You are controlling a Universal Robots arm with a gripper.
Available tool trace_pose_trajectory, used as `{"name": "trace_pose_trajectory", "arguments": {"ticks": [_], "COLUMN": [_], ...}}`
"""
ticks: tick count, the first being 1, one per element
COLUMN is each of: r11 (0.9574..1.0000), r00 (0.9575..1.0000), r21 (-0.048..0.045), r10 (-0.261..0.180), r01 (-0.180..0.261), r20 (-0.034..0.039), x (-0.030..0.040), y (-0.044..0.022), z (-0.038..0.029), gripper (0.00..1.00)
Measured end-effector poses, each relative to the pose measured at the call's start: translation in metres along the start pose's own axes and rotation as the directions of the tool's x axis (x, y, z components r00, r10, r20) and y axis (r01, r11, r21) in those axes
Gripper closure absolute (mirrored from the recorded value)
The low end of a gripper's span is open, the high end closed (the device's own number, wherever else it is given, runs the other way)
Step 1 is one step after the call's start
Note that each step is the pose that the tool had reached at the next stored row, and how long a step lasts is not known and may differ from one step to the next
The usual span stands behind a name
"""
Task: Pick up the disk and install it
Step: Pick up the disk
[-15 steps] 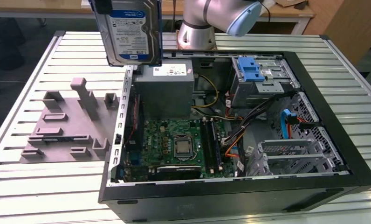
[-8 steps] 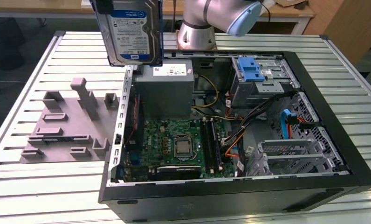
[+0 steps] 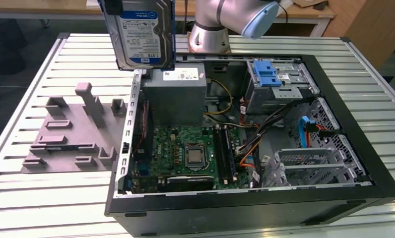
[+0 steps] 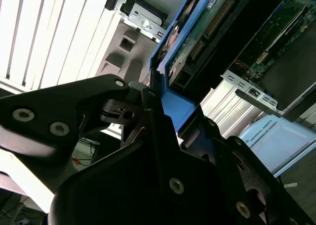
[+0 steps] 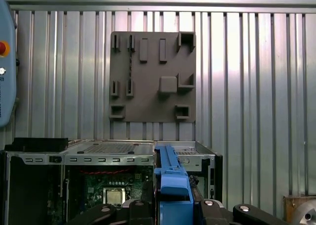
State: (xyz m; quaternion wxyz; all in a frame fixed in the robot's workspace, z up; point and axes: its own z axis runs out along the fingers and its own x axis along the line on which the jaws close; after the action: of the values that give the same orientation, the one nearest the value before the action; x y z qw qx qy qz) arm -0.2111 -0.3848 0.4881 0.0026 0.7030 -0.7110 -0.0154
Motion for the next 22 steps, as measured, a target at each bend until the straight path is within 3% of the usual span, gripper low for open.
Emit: {"name": "trace_pose_trajectory", "arguments": {"ticks": [13,19,22], "r11": [1.0,1.0,1.0], "r00": [1.0,1.0,1.0], "r21": [0.0,-0.0001,0.0], "r10": [0.0,0.0,0.0], "r01": [0.0,0.0,0.0], "r20": [-0.0001,0.0,0.0], "x": [-0.0001,-0.0002,0.0018], "y": [-0.0051,-0.0143,-0.0156], "z": [-0.0001,-0.0004,-0.0004], "gripper": [0.64,0.64,0.64]}}
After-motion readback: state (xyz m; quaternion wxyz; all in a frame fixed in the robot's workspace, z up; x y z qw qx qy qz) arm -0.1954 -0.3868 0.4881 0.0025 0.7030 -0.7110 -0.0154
